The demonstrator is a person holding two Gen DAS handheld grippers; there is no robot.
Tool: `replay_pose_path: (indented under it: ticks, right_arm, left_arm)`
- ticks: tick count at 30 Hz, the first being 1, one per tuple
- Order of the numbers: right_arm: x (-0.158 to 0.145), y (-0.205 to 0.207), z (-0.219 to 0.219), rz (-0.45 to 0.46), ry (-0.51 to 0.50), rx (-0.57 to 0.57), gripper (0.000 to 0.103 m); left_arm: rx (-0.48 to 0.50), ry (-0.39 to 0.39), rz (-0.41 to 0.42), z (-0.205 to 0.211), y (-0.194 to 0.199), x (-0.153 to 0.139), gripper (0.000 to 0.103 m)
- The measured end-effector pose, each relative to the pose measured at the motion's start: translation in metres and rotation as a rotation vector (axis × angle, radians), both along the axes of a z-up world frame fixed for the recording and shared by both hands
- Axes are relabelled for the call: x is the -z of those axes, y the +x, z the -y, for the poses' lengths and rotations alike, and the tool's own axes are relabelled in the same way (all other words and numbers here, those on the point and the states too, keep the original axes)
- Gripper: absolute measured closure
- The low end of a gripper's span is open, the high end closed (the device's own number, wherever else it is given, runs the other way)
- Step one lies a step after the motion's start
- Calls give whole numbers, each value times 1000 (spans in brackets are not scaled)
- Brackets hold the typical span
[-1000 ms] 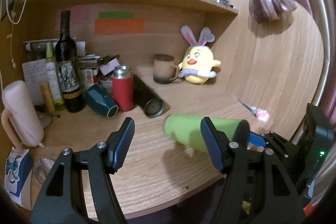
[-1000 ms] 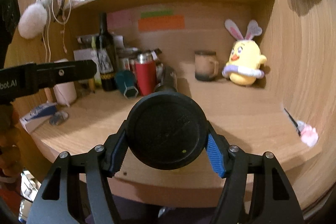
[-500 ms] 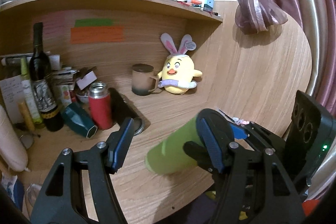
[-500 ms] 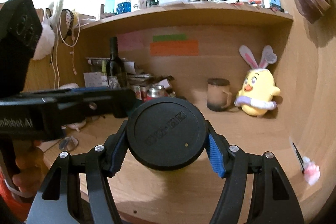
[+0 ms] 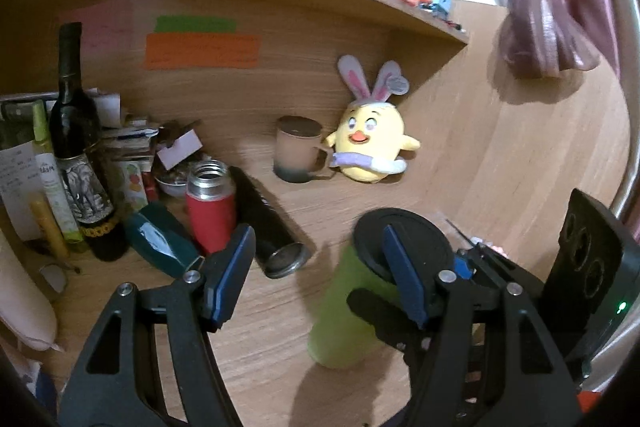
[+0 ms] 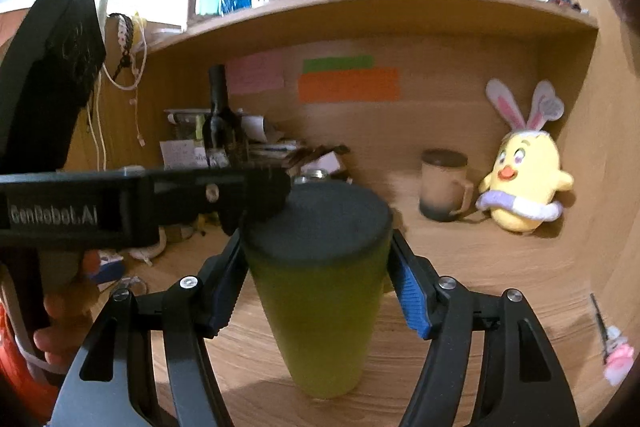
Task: Flip cup upside down
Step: 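Rotate the bottle upright with the right tool and set it on the desk, then open the right tool and withdraw it from the standing bottle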
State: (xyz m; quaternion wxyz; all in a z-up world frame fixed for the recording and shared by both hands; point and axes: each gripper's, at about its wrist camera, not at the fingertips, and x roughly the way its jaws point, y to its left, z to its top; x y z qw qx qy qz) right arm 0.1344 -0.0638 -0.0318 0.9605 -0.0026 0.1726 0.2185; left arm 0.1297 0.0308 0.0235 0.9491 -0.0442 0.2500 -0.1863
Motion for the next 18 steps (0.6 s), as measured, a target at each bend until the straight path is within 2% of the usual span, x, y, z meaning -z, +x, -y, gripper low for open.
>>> replay_pose_path:
  ticks: [4, 9, 14, 18]
  right_arm:
    - [15, 10, 1, -56, 14, -4, 39]
    - [15, 6, 4, -85, 2, -9, 38]
    - [6, -11, 14, -72, 0, -7, 22]
    - [-3, -28, 27, -49, 10, 7, 18]
  left_arm:
    - [24, -29, -10, -3, 5, 2, 34]
    - [3, 6, 13, 2, 1, 0, 34]
    - [-30, -3, 49, -3, -14, -6, 34]
    - [-74, 17, 78, -7, -36, -5, 34]
